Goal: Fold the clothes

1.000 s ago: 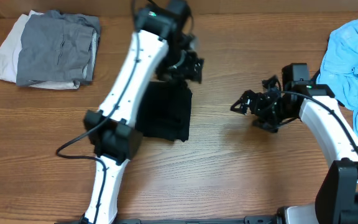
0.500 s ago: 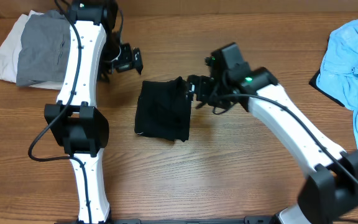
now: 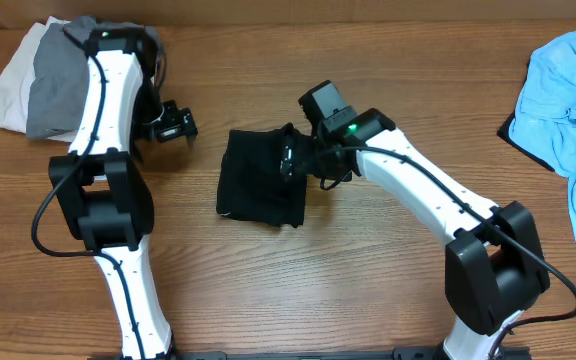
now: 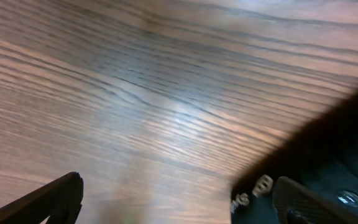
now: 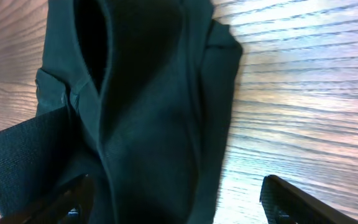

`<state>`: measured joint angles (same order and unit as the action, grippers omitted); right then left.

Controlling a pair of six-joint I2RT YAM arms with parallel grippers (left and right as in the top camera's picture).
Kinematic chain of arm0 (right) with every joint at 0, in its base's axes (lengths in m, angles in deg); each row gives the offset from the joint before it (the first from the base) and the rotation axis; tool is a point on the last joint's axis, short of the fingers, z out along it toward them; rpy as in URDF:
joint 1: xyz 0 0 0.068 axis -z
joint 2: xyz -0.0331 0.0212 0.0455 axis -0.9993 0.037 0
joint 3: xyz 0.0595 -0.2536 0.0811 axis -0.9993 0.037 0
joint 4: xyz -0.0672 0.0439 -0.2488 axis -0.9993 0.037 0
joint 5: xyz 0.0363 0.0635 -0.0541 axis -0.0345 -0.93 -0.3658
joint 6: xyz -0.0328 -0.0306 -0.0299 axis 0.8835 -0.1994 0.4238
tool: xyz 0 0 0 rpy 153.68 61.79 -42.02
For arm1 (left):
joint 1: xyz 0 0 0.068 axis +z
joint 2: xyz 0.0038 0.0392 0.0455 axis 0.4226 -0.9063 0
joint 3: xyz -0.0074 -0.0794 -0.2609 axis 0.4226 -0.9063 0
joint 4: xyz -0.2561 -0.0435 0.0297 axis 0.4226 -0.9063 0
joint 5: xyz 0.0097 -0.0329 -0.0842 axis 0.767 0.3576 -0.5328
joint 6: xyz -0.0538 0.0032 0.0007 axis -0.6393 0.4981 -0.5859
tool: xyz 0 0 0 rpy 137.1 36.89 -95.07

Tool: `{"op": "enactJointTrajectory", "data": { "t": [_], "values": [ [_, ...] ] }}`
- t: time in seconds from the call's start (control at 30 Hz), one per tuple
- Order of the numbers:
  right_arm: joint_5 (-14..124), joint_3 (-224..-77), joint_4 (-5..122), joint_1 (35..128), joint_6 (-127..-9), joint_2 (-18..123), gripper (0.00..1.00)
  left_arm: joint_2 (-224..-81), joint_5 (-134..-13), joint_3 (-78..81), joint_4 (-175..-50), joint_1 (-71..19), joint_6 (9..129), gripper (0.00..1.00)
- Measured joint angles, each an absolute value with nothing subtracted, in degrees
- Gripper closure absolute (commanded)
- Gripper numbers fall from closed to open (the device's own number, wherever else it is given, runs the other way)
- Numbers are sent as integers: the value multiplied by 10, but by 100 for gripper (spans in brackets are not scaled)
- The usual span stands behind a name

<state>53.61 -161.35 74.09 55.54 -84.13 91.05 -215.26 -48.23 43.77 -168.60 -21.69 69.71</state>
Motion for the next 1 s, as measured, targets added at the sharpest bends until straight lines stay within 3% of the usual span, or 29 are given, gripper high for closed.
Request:
{"op": "enactJointTrajectory", "data": {
  "t": [0.2, 0.33, 0.57, 0.7, 0.83, 1.0],
  "values": [
    [544, -1615, 732, 533, -842, 923, 11, -2153, -481, 405, -1662, -220, 697, 0],
    [544, -1615, 712, 525, -842, 927, 18, -2153, -481, 395, -1657, -220, 697, 0],
    [551, -1618, 698, 525, -845, 964, 41, -2153, -481, 392, -1656, -220, 697, 0],
    [572, -1618, 698, 525, -843, 974, 46, -2153, -481, 392, -1655, -220, 697, 0],
    [598, -1626, 723, 526, -843, 974, 60, -2153, -481, 392, -1654, -220, 697, 0],
    [633, -1642, 751, 534, -843, 974, 70, -2153, -481, 392, -1653, -220, 697, 0]
  ]
}}
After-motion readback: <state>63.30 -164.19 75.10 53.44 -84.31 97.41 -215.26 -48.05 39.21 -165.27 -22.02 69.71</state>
